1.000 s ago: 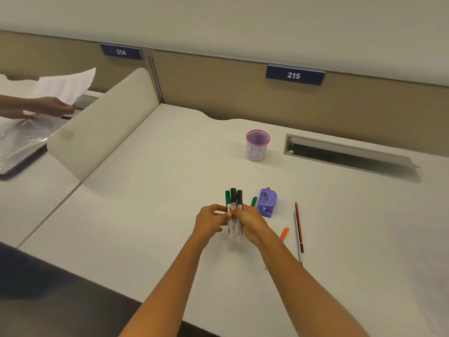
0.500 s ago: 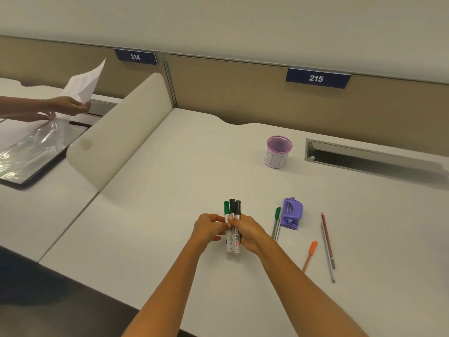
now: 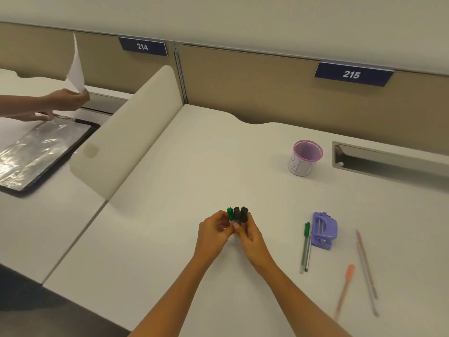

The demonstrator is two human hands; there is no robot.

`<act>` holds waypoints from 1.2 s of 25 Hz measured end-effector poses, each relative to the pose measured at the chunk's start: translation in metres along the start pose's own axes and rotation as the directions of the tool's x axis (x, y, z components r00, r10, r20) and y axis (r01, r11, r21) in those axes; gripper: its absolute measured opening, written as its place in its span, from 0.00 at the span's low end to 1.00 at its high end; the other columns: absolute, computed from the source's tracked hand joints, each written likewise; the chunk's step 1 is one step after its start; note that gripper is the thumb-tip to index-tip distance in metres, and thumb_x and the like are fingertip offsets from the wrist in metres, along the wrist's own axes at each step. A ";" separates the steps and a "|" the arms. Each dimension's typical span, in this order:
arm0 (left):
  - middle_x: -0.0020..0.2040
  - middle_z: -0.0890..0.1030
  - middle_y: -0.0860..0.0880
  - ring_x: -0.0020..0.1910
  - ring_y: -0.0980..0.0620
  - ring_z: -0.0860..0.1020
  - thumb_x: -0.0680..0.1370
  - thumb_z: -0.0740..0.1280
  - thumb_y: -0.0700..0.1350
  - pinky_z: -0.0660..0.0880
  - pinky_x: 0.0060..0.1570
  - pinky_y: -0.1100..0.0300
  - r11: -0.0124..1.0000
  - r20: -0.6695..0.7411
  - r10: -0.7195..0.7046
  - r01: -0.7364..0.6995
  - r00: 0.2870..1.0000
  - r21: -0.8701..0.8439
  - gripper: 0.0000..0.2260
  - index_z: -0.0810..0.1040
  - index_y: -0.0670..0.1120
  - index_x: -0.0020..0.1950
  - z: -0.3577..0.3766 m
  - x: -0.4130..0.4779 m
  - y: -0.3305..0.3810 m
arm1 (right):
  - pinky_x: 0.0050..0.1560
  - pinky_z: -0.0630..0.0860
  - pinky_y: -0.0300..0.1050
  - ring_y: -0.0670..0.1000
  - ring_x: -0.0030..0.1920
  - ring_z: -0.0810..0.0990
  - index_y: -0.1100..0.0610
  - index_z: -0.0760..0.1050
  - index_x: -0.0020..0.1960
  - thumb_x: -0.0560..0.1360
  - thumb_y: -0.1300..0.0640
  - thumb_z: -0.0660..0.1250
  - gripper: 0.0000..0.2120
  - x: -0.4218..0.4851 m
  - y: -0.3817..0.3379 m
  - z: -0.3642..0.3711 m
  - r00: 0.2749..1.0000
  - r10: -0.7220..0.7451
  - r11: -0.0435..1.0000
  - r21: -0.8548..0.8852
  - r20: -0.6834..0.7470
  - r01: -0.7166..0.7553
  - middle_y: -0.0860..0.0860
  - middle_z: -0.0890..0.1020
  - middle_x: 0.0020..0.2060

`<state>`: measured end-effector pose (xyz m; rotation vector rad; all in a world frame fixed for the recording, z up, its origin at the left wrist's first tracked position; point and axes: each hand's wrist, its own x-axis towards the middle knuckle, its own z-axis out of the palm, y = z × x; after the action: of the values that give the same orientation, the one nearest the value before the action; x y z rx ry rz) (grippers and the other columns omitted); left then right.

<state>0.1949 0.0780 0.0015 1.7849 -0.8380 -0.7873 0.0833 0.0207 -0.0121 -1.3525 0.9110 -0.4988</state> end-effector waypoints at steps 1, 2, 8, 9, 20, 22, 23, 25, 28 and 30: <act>0.42 0.86 0.54 0.43 0.59 0.84 0.72 0.73 0.44 0.80 0.46 0.65 1.000 -0.003 0.018 -0.018 1.000 -0.008 0.07 0.81 0.49 0.49 0.001 0.001 -0.005 | 0.58 0.71 0.28 0.35 0.61 0.76 0.36 0.68 0.64 0.81 0.51 0.60 0.15 0.001 0.005 0.000 1.000 -0.012 1.000 0.004 -0.009 0.012 0.33 0.79 0.59; 0.43 0.86 0.54 0.44 0.58 0.84 0.73 0.73 0.44 0.80 0.47 0.64 0.999 -0.007 0.032 -0.032 0.999 -0.015 0.07 0.82 0.50 0.50 0.002 0.001 -0.008 | 0.59 0.71 0.28 0.35 0.62 0.76 0.36 0.68 0.65 0.81 0.52 0.60 0.15 0.002 0.010 0.001 1.000 -0.022 1.000 0.005 -0.014 0.023 0.32 0.79 0.59; 0.43 0.86 0.60 0.45 0.61 0.84 0.76 0.70 0.45 0.77 0.46 0.70 0.997 0.011 0.053 -0.052 0.999 -0.049 0.09 0.83 0.57 0.52 0.006 0.000 -0.012 | 0.56 0.72 0.25 0.33 0.60 0.76 0.31 0.66 0.63 0.82 0.49 0.58 0.14 0.006 0.014 0.009 0.998 -0.010 0.999 -0.036 -0.061 0.008 0.28 0.79 0.56; 0.43 0.86 0.60 0.45 0.62 0.83 0.76 0.70 0.46 0.77 0.44 0.71 0.999 0.006 0.039 -0.038 0.999 -0.038 0.08 0.83 0.58 0.53 0.005 0.003 -0.011 | 0.53 0.72 0.24 0.32 0.58 0.77 0.30 0.66 0.62 0.81 0.48 0.57 0.14 0.009 0.010 0.011 0.998 0.002 0.999 -0.034 -0.065 -0.004 0.27 0.78 0.55; 0.45 0.86 0.46 0.45 0.48 0.84 0.71 0.72 0.44 0.80 0.54 0.48 0.929 0.008 -0.355 0.352 0.935 0.112 0.10 0.84 0.47 0.52 -0.044 0.049 -0.015 | 0.62 0.76 0.57 0.59 0.57 0.81 0.57 0.71 0.65 0.80 0.57 0.53 0.16 0.056 -0.027 0.059 0.878 0.478 0.876 0.061 0.014 -0.478 0.59 0.80 0.58; 0.44 0.86 0.45 0.44 0.47 0.84 0.70 0.73 0.43 0.80 0.53 0.47 0.913 -0.002 -0.389 0.386 0.921 0.130 0.09 0.84 0.46 0.50 -0.056 0.055 -0.018 | 0.60 0.78 0.55 0.59 0.55 0.82 0.58 0.73 0.63 0.77 0.60 0.53 0.18 0.062 -0.032 0.067 0.863 0.504 0.863 0.035 0.033 -0.505 0.60 0.82 0.56; 0.43 0.85 0.44 0.44 0.47 0.84 0.70 0.73 0.44 0.80 0.53 0.48 0.904 -0.016 -0.403 0.401 0.915 0.147 0.09 0.84 0.46 0.49 -0.061 0.057 -0.020 | 0.58 0.78 0.53 0.58 0.54 0.82 0.58 0.74 0.63 0.77 0.61 0.54 0.18 0.065 -0.034 0.071 0.864 0.502 0.865 -0.008 0.024 -0.502 0.60 0.82 0.56; 0.43 0.85 0.44 0.43 0.47 0.84 0.70 0.74 0.45 0.80 0.52 0.48 0.886 -0.049 -0.413 0.414 0.909 0.208 0.08 0.84 0.46 0.48 -0.070 0.061 -0.022 | 0.57 0.79 0.54 0.59 0.53 0.82 0.60 0.74 0.62 0.76 0.63 0.58 0.16 0.070 -0.035 0.079 0.882 0.470 0.877 -0.099 -0.031 -0.470 0.60 0.82 0.55; 0.44 0.85 0.44 0.44 0.46 0.83 0.70 0.75 0.46 0.80 0.51 0.50 0.855 -0.107 -0.411 0.423 0.905 0.300 0.09 0.84 0.46 0.49 -0.080 0.064 -0.024 | 0.53 0.80 0.51 0.58 0.53 0.82 0.61 0.74 0.60 0.74 0.63 0.65 0.15 0.078 -0.033 0.087 0.908 0.371 0.875 -0.255 -0.194 -0.412 0.57 0.81 0.54; 0.44 0.85 0.44 0.44 0.45 0.83 0.70 0.74 0.47 0.80 0.49 0.51 0.833 -0.142 -0.395 0.419 0.907 0.360 0.10 0.84 0.46 0.50 -0.086 0.065 -0.025 | 0.47 0.76 0.46 0.57 0.54 0.81 0.61 0.72 0.61 0.74 0.59 0.69 0.17 0.081 -0.034 0.091 0.911 0.324 0.848 -0.348 -0.255 -0.399 0.56 0.80 0.55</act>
<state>0.3050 0.0738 -0.0037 2.3800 -0.5992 -0.8748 0.2093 0.0070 -0.0042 -1.4589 1.4507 -0.1485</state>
